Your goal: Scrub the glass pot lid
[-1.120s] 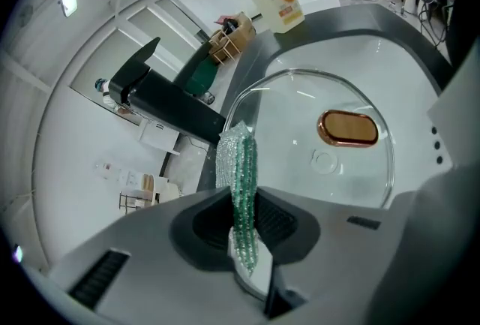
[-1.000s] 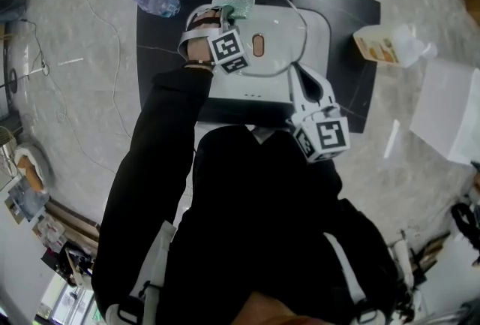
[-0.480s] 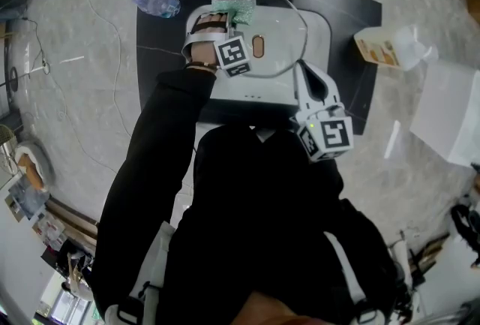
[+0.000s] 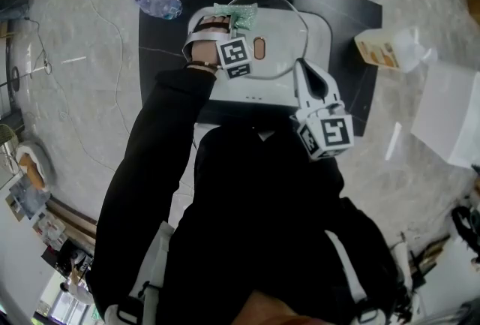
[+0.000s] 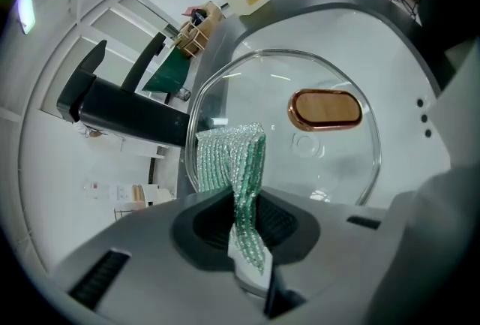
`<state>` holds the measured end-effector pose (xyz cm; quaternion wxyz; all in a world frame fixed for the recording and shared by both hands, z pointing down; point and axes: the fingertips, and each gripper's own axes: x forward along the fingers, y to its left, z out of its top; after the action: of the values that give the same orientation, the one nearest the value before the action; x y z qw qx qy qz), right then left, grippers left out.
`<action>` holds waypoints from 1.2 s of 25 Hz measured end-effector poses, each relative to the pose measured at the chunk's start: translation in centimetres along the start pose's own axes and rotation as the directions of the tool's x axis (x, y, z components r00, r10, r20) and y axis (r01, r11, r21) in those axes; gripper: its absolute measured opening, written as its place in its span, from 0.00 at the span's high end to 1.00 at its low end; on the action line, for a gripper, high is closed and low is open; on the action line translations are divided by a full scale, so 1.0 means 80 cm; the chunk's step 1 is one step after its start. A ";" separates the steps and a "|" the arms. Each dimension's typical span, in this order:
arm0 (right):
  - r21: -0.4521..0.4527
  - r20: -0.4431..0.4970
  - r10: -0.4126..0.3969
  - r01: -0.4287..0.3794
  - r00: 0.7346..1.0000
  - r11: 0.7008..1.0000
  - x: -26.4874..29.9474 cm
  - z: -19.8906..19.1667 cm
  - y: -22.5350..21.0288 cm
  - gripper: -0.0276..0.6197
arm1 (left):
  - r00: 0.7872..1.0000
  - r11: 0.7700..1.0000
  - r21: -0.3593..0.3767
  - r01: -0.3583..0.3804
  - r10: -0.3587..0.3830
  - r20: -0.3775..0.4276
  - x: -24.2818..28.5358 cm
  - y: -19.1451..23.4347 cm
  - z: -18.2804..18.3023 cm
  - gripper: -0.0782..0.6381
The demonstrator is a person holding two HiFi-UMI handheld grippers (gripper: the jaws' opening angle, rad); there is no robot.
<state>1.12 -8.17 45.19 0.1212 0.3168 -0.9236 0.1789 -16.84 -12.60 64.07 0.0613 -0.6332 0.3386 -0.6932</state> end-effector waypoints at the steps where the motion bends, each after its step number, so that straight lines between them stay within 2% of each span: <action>1: 0.000 -0.001 0.000 0.000 1.000 1.000 0.000 0.000 0.000 0.96 | 1.000 1.000 0.008 0.009 -0.009 -0.003 -0.001 -0.003 0.000 0.81; 6: 0.000 -0.005 0.000 0.000 1.000 1.000 0.001 -0.001 0.002 0.96 | 0.999 0.998 0.042 0.040 -0.040 -0.011 -0.004 -0.020 0.000 0.81; 17: -0.004 -0.001 0.000 0.000 1.000 1.000 -0.006 -0.004 0.007 0.96 | 0.998 0.996 0.065 0.066 -0.064 -0.023 -0.008 -0.043 0.000 0.81; 30: -0.007 0.003 0.001 -0.001 1.000 1.000 -0.010 -0.008 0.011 0.96 | 0.996 0.995 0.039 0.090 -0.089 -0.027 -0.012 -0.067 -0.006 0.81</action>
<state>1.25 -6.78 45.25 0.1206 0.3160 -0.9246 0.1752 -15.24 -7.83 66.21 0.0384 -0.6376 0.2966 -0.7100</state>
